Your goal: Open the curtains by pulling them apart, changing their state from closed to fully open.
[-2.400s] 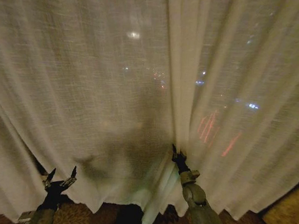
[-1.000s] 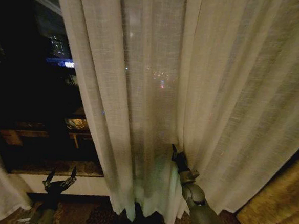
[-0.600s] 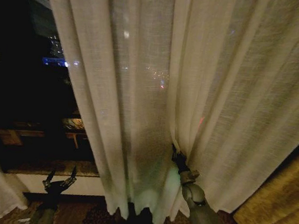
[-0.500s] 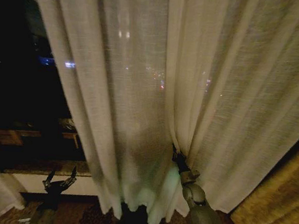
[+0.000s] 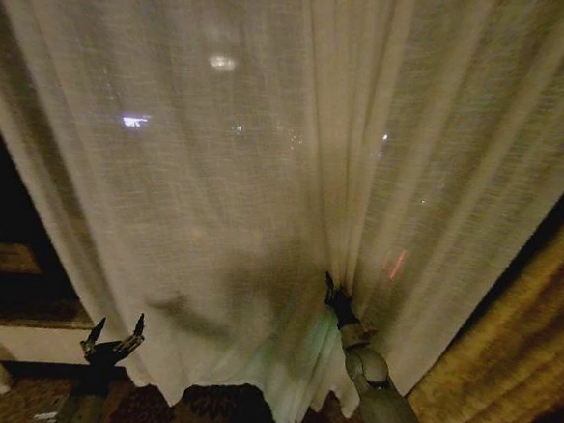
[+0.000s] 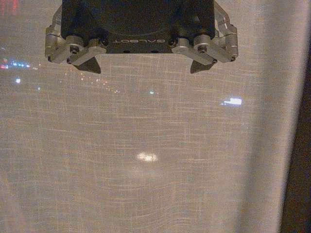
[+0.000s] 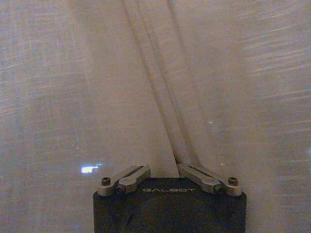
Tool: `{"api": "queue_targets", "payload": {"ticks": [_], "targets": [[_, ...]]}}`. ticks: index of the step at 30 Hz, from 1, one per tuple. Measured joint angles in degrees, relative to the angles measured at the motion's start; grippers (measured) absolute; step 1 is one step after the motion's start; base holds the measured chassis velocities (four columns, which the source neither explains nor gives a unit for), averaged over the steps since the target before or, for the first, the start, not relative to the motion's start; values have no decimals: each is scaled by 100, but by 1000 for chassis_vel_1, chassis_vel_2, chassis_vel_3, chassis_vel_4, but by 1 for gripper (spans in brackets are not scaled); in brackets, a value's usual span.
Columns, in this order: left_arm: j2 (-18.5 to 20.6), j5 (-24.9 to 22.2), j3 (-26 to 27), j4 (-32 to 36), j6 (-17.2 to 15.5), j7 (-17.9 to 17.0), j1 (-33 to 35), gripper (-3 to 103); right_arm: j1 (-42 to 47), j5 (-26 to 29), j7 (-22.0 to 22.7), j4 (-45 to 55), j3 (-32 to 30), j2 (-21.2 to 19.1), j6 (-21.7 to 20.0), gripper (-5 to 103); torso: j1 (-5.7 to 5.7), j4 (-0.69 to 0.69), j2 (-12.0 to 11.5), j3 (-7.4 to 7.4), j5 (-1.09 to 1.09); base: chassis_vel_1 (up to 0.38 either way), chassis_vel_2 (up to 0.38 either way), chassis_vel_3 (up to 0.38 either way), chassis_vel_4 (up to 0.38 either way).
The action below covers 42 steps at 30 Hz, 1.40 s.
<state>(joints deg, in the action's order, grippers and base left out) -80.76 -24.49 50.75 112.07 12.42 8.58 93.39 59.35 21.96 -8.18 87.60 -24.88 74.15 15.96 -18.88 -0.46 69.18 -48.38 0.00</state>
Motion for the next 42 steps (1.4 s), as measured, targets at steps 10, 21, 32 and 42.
{"api": "queue_targets", "payload": {"ticks": [10,21,32,42], "targets": [[0,0,0,-1,0,0,0,100,16,-2,-16,0,-13,13,24,0,0,-1,0,0,-2,-363,-369,343,368],[-1,0,-1,0,0,2,0,100,7,-265,113,-4,18,34,150,0,-1,-2,-1,-1,3,-246,-250,263,237],[2,0,6,-1,0,-1,0,100,-97,-551,267,-97,134,-125,-33,0,0,2,0,0,-1,40,19,-33,-17],[0,0,1,0,0,1,0,100,-417,-550,956,-794,-310,-352,-164,0,0,1,0,0,0,0,0,0,0]]}}
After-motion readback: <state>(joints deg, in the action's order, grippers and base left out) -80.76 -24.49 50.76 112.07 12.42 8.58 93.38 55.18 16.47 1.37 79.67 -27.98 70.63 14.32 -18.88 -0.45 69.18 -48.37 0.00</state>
